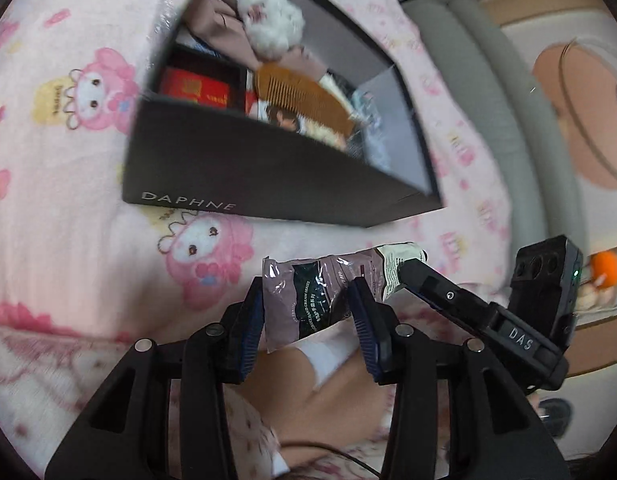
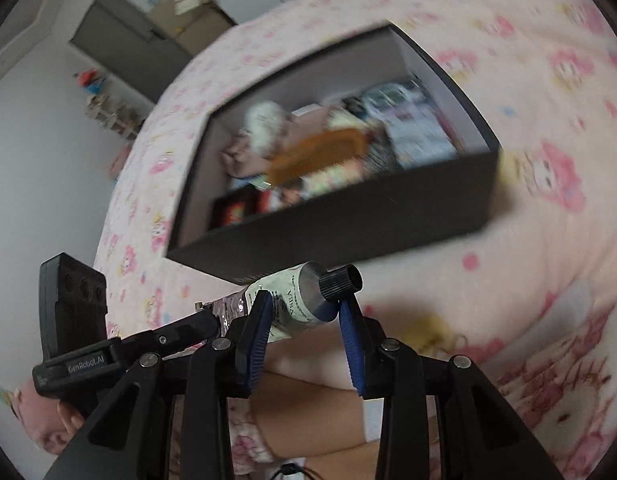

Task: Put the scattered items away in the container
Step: 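Lift the tube with the right gripper and carry it over the box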

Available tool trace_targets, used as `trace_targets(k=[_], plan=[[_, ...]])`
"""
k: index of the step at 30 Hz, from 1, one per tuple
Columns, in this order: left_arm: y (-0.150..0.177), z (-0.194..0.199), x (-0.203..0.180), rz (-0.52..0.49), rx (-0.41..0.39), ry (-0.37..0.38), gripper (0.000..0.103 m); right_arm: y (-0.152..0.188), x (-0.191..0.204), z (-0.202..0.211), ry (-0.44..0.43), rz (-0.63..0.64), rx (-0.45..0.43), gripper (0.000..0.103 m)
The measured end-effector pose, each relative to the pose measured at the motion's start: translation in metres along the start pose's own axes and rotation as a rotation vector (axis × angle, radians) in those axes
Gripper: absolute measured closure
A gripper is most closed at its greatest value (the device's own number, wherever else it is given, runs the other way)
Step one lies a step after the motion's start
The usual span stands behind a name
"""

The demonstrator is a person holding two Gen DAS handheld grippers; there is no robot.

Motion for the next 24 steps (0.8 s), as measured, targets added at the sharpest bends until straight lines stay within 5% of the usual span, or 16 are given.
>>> trace_targets(k=[3, 10, 15, 19, 24], plan=[[0.002, -0.013, 0.006, -0.057, -0.001, -0.082, 0.061, 0.009, -0.017, -0.018, 0.010, -0.037, 0.041, 0.073], [-0.004, -0.024, 0.032, -0.124, -0.064, -0.256, 0.063, 0.028, -0.003, -0.052, 0.063, 0.095, 0.134, 0.073], [-0.005, -0.018, 0.045, -0.058, -0.074, -0.260, 0.061, 0.022, -0.017, -0.048, 0.140, 0.070, 0.069, 0.072], [-0.001, -0.029, 0.059, 0.002, -0.003, -0.288, 0.045, 0.026, -0.035, -0.056, 0.188, -0.002, 0.092, 0.059], [0.006, -0.041, 0.059, -0.045, 0.056, -0.325, 0.041, 0.033, -0.027, -0.076, 0.144, 0.003, 0.138, 0.058]])
Point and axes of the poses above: each gripper's, at about its wrist camera, not at the fingertips, and z roughly against the way its jaws point, x to its left, y to its underside, the point moved 9 cm from there along -z, roughly the way its jaws point, and after that the axes turned 15 degrees about -x, right-handed, at the moved point
